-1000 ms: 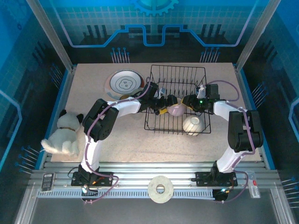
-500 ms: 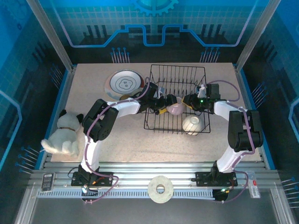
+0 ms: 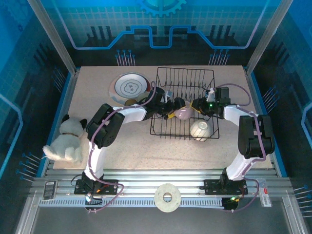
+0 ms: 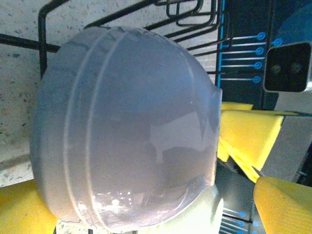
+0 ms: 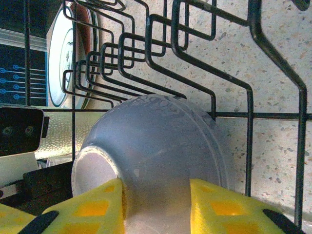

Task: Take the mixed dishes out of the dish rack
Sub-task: Pick up the bowl from the dish rack.

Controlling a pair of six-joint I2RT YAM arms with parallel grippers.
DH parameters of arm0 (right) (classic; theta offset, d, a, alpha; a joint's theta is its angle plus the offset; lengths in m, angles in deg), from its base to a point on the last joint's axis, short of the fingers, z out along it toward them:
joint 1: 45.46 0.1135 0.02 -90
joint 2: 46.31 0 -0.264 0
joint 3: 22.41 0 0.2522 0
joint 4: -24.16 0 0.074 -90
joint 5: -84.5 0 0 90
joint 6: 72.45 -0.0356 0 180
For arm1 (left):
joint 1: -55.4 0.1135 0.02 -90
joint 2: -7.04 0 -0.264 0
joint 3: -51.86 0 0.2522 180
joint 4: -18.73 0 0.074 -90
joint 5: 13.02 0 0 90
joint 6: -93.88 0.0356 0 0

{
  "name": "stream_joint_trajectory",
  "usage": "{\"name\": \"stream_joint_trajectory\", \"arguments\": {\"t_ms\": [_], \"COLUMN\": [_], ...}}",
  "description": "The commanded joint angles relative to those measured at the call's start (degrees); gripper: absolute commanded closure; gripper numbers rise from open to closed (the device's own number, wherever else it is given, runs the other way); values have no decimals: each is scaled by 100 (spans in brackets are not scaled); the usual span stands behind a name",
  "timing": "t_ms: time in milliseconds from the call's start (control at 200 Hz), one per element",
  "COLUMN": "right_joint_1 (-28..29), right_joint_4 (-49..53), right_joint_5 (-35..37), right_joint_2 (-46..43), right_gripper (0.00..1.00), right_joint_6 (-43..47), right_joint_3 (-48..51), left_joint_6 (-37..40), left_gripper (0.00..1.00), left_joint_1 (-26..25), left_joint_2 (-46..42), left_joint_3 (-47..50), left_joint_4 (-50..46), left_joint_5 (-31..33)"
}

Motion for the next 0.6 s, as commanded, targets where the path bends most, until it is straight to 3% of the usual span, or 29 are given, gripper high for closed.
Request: {"name": "stream_joint_trajectory", "arguments": {"t_ms": [0, 220, 360, 595], "right_joint_1": [-34, -102, -97, -96], "right_joint_4": [689, 408, 423, 445], "right_joint_5": [420, 202, 181, 134], "right_joint_2": [461, 535, 447, 394], "right_gripper": [67, 69, 69, 69], "right_joint_6": [-150, -291, -267, -258], "right_joint_3": [265, 337, 305, 269], "left_joint_6": [-522, -717, -925, -960], "left_gripper": [3, 17, 31, 45], "left_joint_1": [-54, -58, -59, -104], "left_joint_2": [24, -224, -216, -156], "left_joint_3": [322, 761, 932, 955], "left_joint_4": [895, 1592, 2165, 2370], "left_joint_5": [-114, -28, -64, -65]}}
